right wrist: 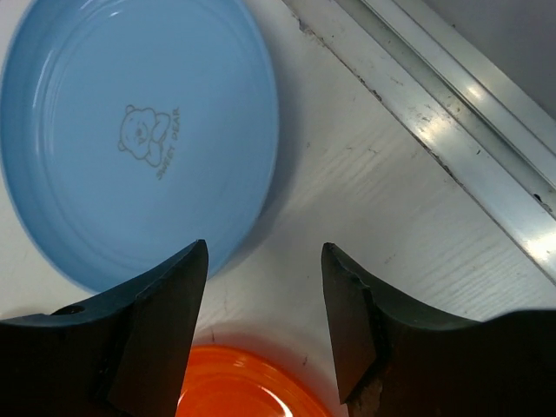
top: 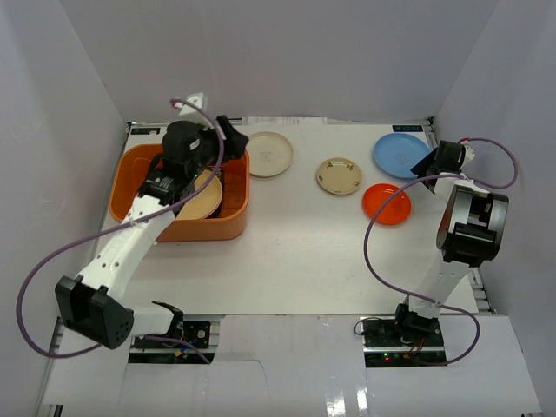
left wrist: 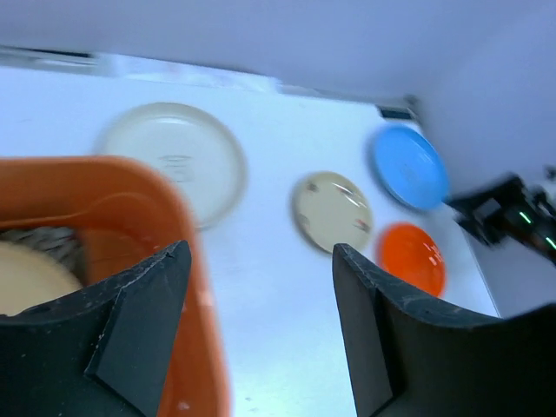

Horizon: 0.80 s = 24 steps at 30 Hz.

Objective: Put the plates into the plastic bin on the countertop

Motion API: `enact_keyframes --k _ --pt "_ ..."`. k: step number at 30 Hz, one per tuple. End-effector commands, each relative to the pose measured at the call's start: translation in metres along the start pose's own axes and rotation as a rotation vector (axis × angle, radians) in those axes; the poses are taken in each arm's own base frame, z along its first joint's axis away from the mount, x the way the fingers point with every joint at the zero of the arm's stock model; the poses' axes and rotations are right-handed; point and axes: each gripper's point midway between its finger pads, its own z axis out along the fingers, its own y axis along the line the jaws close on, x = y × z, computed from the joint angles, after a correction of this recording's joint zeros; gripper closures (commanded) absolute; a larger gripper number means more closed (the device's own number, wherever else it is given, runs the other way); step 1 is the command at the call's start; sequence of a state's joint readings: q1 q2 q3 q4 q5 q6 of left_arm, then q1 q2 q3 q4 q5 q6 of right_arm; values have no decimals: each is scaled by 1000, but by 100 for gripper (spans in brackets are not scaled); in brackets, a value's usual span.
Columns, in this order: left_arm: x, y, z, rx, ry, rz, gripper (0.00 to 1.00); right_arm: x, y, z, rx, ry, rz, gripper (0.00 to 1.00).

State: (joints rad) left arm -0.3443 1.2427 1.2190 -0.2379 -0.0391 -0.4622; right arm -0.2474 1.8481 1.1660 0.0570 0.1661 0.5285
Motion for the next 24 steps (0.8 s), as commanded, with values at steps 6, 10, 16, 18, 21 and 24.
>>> enact_keyframes --k 6,10,16,18,21,24 --pt "80 -98 73 235 325 228 25 -16 22 38 -38 -48 113 41" --pt "126 -106 114 221 431 291 24 -6 25 52 -51 -23 126 42" --pt "178 -85 180 76 489 380 20 12 21 56 -62 -1 149 74" --pt "200 -63 196 -9 515 409 18 8 26 51 -87 -19 169 84" --pt "218 -46 213 -72 518 444 12 7 30 45 -116 -24 188 92" --pt "227 -40 225 -85 519 459 12 4 34 37 -144 -35 208 92"
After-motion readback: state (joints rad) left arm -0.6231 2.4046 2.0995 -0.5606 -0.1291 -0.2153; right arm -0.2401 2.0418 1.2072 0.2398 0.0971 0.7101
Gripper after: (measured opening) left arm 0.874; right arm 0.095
